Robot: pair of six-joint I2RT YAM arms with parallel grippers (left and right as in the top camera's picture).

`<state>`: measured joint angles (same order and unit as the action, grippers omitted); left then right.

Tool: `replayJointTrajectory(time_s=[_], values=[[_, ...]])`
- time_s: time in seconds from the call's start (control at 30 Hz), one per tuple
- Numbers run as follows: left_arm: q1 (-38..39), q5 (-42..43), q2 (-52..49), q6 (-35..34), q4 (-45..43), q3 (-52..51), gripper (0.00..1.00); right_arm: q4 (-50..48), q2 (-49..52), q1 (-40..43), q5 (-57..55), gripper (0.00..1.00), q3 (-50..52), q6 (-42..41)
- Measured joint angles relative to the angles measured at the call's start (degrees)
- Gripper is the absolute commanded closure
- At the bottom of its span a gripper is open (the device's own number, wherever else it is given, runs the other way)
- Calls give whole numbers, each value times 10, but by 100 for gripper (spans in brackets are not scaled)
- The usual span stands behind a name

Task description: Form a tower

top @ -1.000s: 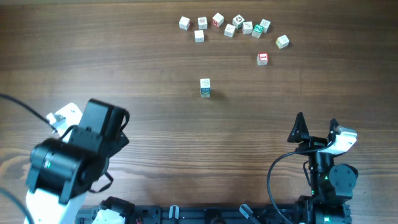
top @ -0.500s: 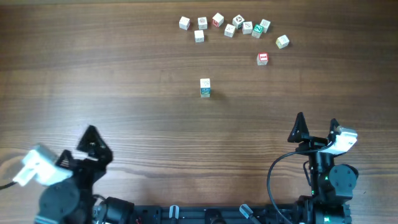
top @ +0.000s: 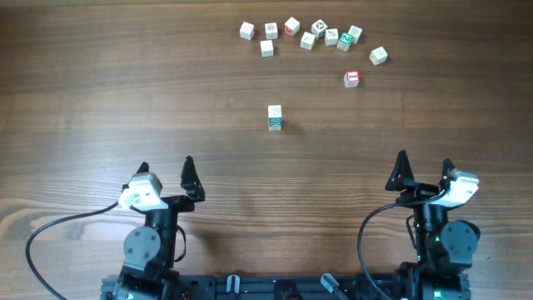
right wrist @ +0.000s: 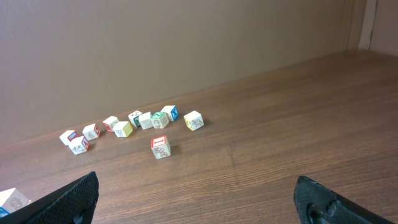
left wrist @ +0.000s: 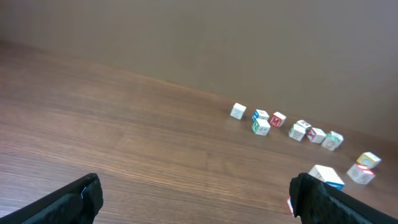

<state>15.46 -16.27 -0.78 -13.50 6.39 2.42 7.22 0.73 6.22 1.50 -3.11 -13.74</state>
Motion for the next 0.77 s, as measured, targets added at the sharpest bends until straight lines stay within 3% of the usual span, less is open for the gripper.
replayJointTrajectory(time_s=[0.17,0.3,0.77], values=[[-76,90,0,47,6,0,0,0,0,0,0,0,0,0],[-92,132,0,68,6,0,0,0,0,0,0,0,0,0],[-92,143,0,73,6,0,0,0,0,0,0,0,0,0]])
